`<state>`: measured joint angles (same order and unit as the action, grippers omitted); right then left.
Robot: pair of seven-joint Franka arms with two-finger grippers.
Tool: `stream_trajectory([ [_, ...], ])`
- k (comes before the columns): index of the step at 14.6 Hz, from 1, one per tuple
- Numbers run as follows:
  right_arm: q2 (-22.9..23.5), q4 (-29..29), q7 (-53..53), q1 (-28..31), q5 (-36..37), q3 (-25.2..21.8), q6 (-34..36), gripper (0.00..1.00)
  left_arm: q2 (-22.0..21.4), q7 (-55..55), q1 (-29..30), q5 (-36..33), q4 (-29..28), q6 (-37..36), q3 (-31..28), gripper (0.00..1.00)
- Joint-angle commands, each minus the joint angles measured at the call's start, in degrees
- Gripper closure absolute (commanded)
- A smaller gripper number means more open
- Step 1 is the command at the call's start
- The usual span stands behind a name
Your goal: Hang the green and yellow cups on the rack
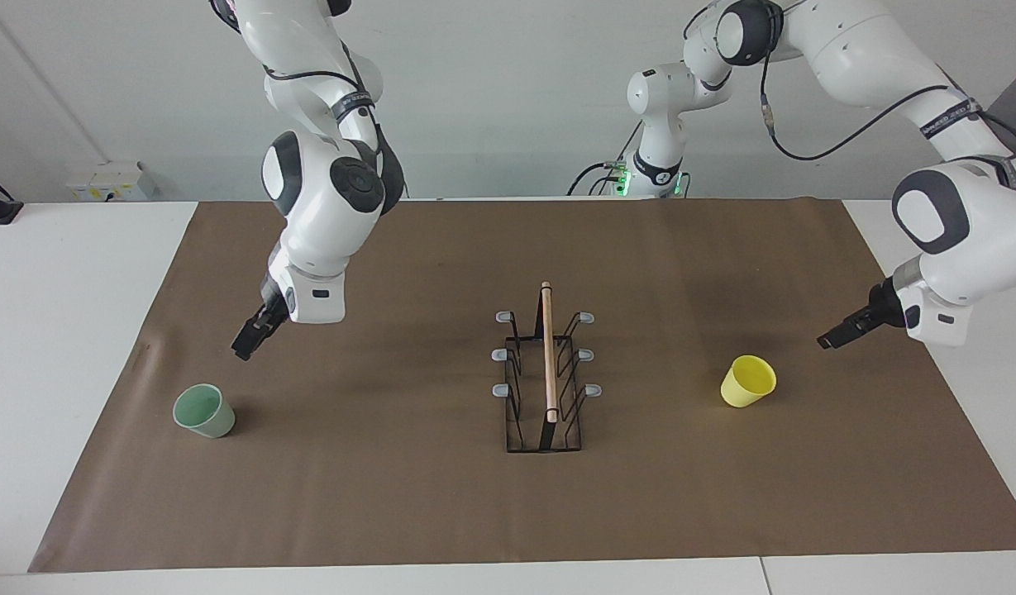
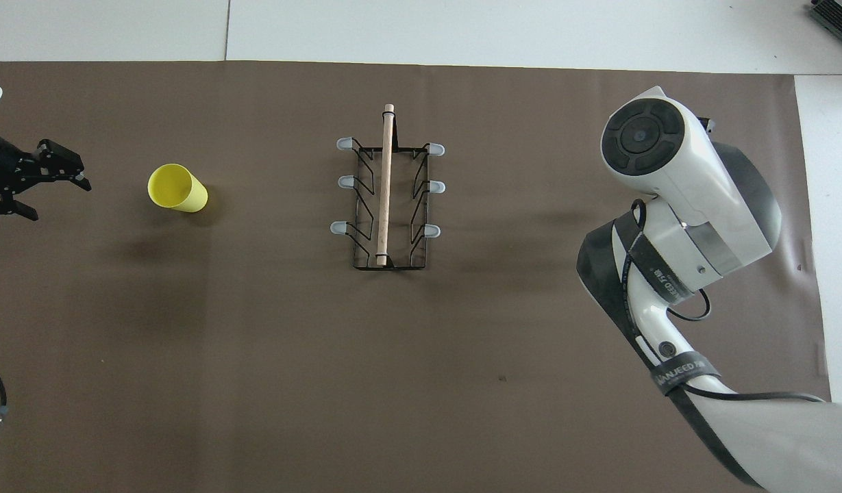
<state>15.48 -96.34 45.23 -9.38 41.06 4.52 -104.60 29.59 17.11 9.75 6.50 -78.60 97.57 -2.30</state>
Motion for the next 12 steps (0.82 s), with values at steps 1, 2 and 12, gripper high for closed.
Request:
stream_trajectory([
  [1,-1.3,-2.2,17.1,1.6,2.2,0.0,-1.7,0.0,4.8,5.0,2.1,6.1,4.8,0.7,-0.7,0.0],
  [2,-1.3,-3.1,18.7,1.6,4.0,0.0,-1.9,0.0,5.6,7.8,2.2,8.5,5.0,-1.0,-1.0,0.0],
  [12,9.1,-8.8,6.3,0.0,23.2,0.0,-10.5,0.0,3.3,24.2,12.7,50.1,-11.4,1.7,-1.0,0.0],
])
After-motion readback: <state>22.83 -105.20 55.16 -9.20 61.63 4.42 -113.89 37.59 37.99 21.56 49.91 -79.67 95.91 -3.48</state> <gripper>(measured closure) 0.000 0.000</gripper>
